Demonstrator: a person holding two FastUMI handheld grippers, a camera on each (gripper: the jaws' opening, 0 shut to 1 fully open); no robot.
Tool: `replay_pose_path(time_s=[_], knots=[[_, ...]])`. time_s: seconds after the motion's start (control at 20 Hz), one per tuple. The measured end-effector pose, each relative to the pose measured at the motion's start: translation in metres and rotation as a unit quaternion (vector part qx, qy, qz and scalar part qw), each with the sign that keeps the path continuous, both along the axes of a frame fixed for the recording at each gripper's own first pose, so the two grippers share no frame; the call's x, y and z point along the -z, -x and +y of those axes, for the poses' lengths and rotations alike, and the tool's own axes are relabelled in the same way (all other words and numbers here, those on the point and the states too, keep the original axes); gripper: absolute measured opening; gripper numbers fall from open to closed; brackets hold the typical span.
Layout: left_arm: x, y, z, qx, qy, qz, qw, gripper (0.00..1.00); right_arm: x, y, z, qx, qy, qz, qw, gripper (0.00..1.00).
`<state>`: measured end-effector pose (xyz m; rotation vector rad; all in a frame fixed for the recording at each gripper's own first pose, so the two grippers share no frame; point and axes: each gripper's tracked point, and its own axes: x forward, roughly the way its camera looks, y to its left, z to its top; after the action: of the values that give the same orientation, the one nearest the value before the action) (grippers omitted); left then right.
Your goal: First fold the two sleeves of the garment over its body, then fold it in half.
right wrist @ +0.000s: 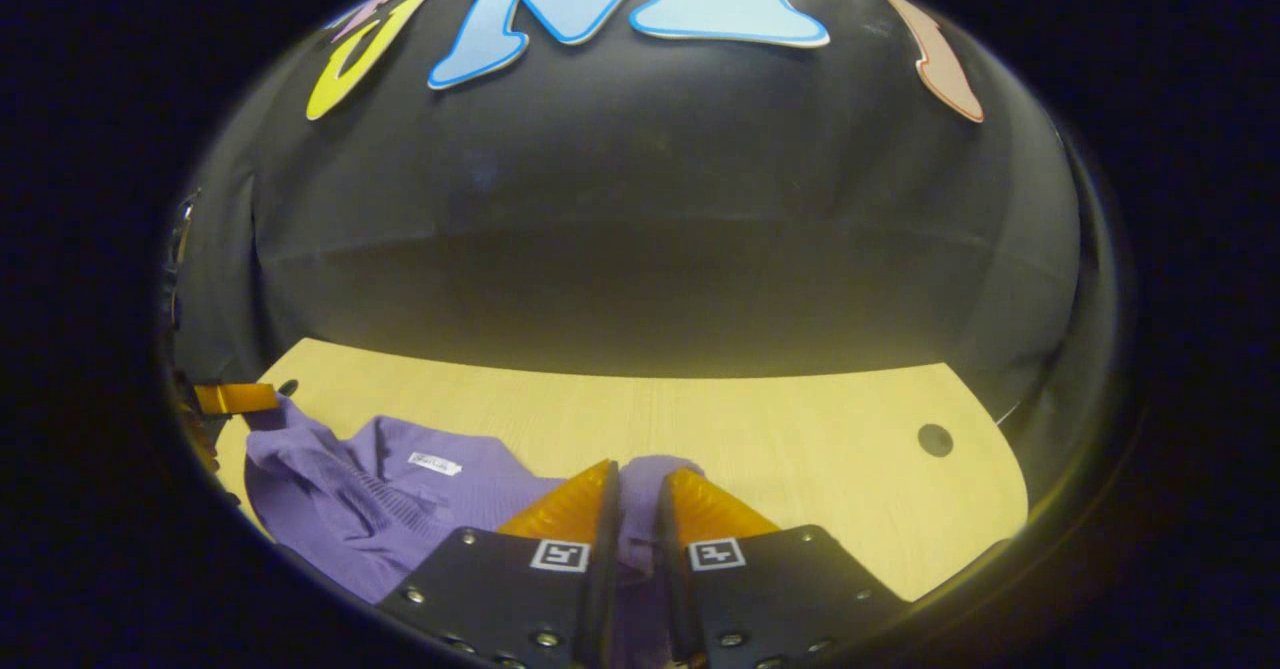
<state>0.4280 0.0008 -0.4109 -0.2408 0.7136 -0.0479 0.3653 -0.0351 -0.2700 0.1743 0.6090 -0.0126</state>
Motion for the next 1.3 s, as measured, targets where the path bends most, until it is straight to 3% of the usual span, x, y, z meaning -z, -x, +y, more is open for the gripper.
replay_pose_path(time_s=[0.15,0.2,0.25,0.3,0.35,0.55,0.85,0.95,1.0,1.3], knots=[[-0.027,0.011,-0.003,0.011,-0.003,-0.023,1.000,0.85,-0.021,0.010,-0.003,0.011,0.008,-0.017,1.000,0.46],[-0.035,0.017,-0.004,0.013,-0.003,-0.028,1.000,1.00,-0.031,0.016,-0.003,0.014,0.012,-0.023,1.000,0.65],[-0.041,0.020,-0.003,0.014,-0.001,-0.035,0.999,1.00,-0.039,0.022,-0.006,0.019,0.019,-0.028,0.999,0.84],[-0.051,0.027,-0.001,0.014,0.001,-0.042,0.999,0.95,-0.050,0.030,-0.009,0.022,0.025,-0.036,0.999,0.90],[-0.060,0.036,-0.001,0.015,0.003,-0.049,0.999,1.00,-0.061,0.037,-0.010,0.024,0.028,-0.045,0.998,0.90],[-0.103,0.066,0.007,0.026,-0.004,-0.089,0.996,0.95,-0.121,0.074,-0.005,0.034,0.030,-0.099,0.994,0.90],[-0.191,0.141,0.012,0.050,-0.029,-0.174,0.983,0.98,-0.213,0.149,0.018,0.042,0.038,-0.186,0.981,0.89],[-0.218,0.165,0.013,0.058,-0.037,-0.201,0.977,1.00,-0.232,0.177,0.026,0.047,0.035,-0.198,0.978,0.89],[-0.228,0.179,0.012,0.061,-0.036,-0.213,0.975,0.95,-0.238,0.191,0.030,0.048,0.034,-0.203,0.977,0.89],[-0.271,0.261,0.011,0.077,-0.022,-0.258,0.963,0.94,-0.258,0.275,0.045,0.065,0.032,-0.203,0.976,0.89]])
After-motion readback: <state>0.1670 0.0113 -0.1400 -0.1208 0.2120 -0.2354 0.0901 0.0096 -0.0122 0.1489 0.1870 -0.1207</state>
